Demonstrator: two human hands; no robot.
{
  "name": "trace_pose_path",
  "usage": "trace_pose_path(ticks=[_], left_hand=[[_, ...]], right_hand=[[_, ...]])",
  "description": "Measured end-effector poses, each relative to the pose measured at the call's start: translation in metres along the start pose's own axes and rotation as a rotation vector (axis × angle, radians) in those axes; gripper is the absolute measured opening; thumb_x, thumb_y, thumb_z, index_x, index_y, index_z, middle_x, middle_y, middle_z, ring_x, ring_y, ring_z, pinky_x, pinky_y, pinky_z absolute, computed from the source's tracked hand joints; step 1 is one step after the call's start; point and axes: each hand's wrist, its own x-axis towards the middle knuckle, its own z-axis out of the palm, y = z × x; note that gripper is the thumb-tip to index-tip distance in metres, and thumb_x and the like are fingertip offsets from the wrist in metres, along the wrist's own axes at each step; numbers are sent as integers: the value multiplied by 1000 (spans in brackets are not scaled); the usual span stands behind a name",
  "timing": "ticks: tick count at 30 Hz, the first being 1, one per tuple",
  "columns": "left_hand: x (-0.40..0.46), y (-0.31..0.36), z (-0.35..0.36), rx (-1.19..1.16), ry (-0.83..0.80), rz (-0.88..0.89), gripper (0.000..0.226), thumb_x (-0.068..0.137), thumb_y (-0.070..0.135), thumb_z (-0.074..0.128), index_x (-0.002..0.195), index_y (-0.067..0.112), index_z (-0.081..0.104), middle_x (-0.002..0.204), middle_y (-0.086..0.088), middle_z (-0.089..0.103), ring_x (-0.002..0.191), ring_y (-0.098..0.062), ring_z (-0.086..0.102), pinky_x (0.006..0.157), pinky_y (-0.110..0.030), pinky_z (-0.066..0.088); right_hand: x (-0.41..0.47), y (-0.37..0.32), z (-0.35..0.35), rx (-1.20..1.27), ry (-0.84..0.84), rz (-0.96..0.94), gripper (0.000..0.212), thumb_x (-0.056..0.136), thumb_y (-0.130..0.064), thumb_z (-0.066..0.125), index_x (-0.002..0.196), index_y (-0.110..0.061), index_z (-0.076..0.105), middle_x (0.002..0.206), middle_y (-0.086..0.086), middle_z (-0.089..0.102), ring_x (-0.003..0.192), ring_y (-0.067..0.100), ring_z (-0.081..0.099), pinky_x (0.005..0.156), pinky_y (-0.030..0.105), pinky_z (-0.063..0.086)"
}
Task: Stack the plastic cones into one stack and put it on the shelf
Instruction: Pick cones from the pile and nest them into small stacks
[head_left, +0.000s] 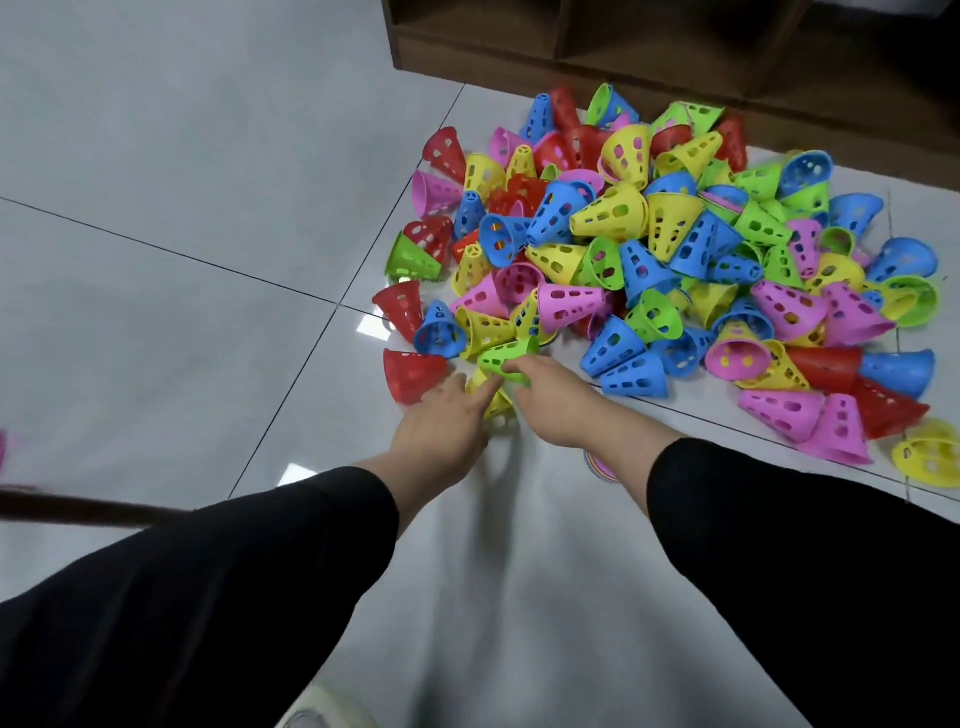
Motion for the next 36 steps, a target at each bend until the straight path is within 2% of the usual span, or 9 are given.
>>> trace_pose_path(ticks=[3, 12, 16, 19, 21, 26, 28, 31, 36], left_hand=[[13, -2, 0, 25, -23, 17, 65, 93, 34, 60, 149, 32, 27, 128, -10, 47, 109, -36, 56, 81, -41, 48], [29, -5, 5, -62, -8, -59, 38, 94, 38, 59, 122, 18, 43, 110, -9, 56, 97, -32, 58, 65, -36, 38], [25, -6, 6, -93, 30, -54, 39, 94, 49, 57, 109, 16, 45, 99, -8, 55, 91, -31, 58, 64, -36, 39], [20, -4, 3, -149, 80, -48, 47, 93, 61, 51, 103, 15, 45, 97, -8, 58, 91, -31, 57, 65, -38, 40], [16, -1, -4, -226, 143, -59, 51, 90, 67, 51, 98, 17, 45, 92, -6, 60, 86, -30, 58, 64, -38, 40], [3, 27, -29, -602, 209, -64, 48, 79, 57, 73, 90, 18, 48, 81, 3, 56, 74, -16, 52, 63, -32, 43], [-3, 48, -37, -689, 194, -51, 48, 79, 46, 78, 91, 14, 45, 77, 4, 53, 66, -7, 50, 56, -19, 38], [-10, 78, -40, -780, 144, -21, 47, 81, 41, 79, 101, 19, 43, 74, 6, 53, 58, -5, 50, 49, -17, 39], [-17, 107, -39, -792, 78, 42, 67, 82, 45, 75, 135, 34, 35, 111, 0, 55, 93, -19, 59, 85, -34, 51]], right_hand=[[19, 6, 4, 72, 82, 66, 45, 98, -6, 42, 143, -8, 46, 155, 15, 31, 142, 31, 30, 111, 31, 28], [42, 19, 12, 135, 233, 196, 38, 99, -11, 47, 137, -8, 50, 147, 11, 27, 130, 23, 42, 105, 28, 34], [45, 20, 14, 201, 207, 319, 40, 100, -15, 47, 139, -11, 51, 139, 15, 45, 117, 31, 55, 97, 38, 48], [32, 20, 7, 260, 303, 273, 26, 99, -19, 49, 119, -12, 64, 123, 13, 60, 104, 30, 60, 84, 35, 50], [16, 18, -6, 292, 436, 204, 14, 98, -29, 56, 100, -16, 62, 108, 8, 62, 90, 24, 59, 70, 30, 42], [-46, 27, -62, 213, 683, 66, 35, 89, -44, 67, 91, -19, 43, 91, -4, 48, 75, 17, 46, 61, 35, 38], [-68, 41, -80, 199, 723, 66, 37, 89, -44, 68, 92, -18, 42, 88, -6, 46, 72, 15, 43, 57, 32, 35], [-94, 69, -93, 232, 745, 86, 39, 87, -41, 71, 93, -20, 39, 83, -6, 43, 66, 15, 39, 55, 30, 30], [-127, 99, -98, 411, 688, 107, 47, 82, -23, 74, 110, -25, 36, 97, -4, 47, 61, 14, 43, 56, 27, 37]])
